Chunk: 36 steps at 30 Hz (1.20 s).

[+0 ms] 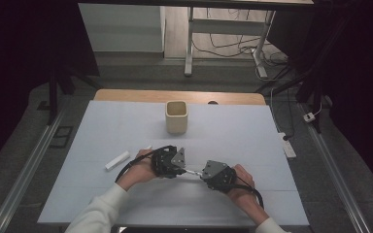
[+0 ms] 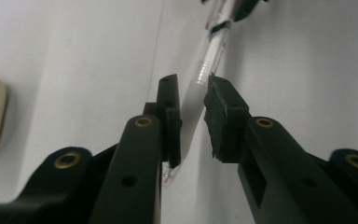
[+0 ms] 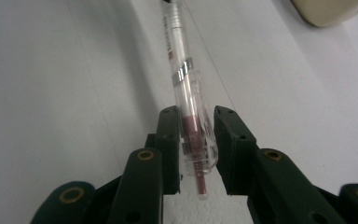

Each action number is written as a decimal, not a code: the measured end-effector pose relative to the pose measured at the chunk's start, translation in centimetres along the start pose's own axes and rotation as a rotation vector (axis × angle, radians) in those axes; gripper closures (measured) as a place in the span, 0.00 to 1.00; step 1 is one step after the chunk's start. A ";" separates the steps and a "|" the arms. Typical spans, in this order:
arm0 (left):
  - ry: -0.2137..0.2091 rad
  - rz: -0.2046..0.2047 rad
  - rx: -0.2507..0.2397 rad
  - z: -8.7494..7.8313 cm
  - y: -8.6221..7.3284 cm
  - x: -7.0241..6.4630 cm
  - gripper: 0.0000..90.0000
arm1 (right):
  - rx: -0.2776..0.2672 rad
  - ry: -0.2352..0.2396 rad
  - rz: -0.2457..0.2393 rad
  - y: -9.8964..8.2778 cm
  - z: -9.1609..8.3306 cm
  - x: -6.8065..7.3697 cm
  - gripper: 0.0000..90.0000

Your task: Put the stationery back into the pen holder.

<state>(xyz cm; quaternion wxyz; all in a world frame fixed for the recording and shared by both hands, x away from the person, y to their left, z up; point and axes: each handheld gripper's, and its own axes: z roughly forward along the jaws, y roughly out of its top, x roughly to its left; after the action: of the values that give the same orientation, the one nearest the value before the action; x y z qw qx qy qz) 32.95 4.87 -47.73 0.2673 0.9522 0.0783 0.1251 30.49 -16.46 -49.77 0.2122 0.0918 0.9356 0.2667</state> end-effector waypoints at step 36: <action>0.086 -0.368 -0.196 -1.6 -1.8 2.5 0.33 | -0.252 -0.052 0.260 -1.7 -2.6 -2.5 0.83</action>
<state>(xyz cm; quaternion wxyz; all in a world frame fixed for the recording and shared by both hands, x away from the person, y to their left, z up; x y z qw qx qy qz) 34.75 7.67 -46.89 0.3734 0.8851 0.2498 0.1214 31.45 -19.83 -47.80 0.2099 0.1913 0.8692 0.4047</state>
